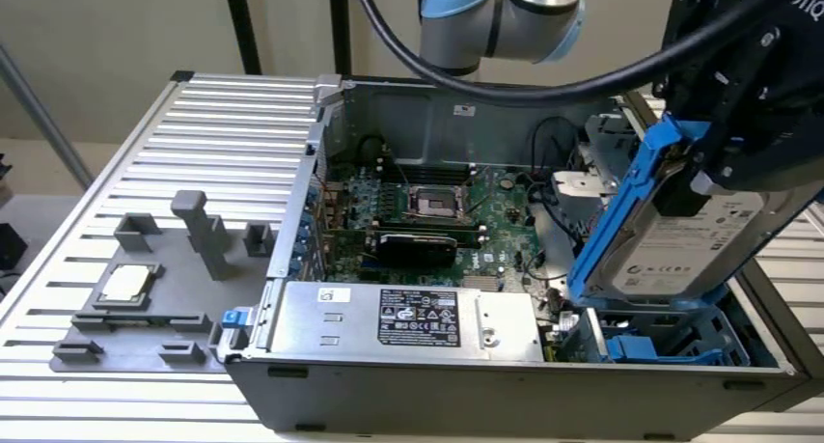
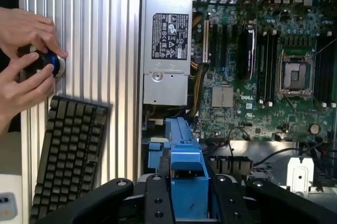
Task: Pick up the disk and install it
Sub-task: 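Pick up the disk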
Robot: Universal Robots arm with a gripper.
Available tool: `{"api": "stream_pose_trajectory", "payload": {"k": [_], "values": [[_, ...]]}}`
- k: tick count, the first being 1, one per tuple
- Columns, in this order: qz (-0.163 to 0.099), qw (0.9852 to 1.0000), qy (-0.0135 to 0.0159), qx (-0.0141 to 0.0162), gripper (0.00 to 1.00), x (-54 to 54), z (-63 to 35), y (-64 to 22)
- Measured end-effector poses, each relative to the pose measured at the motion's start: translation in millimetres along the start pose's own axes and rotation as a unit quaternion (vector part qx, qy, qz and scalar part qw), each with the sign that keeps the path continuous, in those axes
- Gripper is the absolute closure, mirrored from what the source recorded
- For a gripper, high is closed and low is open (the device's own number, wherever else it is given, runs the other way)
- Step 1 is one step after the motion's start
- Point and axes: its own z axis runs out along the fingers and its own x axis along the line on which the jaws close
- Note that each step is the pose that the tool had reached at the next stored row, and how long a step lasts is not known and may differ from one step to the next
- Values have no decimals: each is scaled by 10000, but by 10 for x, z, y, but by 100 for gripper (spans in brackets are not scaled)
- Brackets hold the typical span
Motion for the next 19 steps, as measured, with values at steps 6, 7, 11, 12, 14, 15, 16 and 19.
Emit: {"api": "stream_pose_trajectory", "payload": {"k": [6,7,11,12,14,15,16,19], "values": [[1,10000,-1,-1,67,64,7,-269],[1,10000,-1,-1,67,64,10,-314],[0,10000,-1,-1,67,65,34,-447],[0,10000,0,-1,67,65,41,-451],[1,10000,0,-1,67,65,43,-451],[2,10000,0,-1,67,66,44,-451],[2,10000,-1,-1,67,66,45,-451],[1,10000,-1,-1,67,65,44,-451]]}}
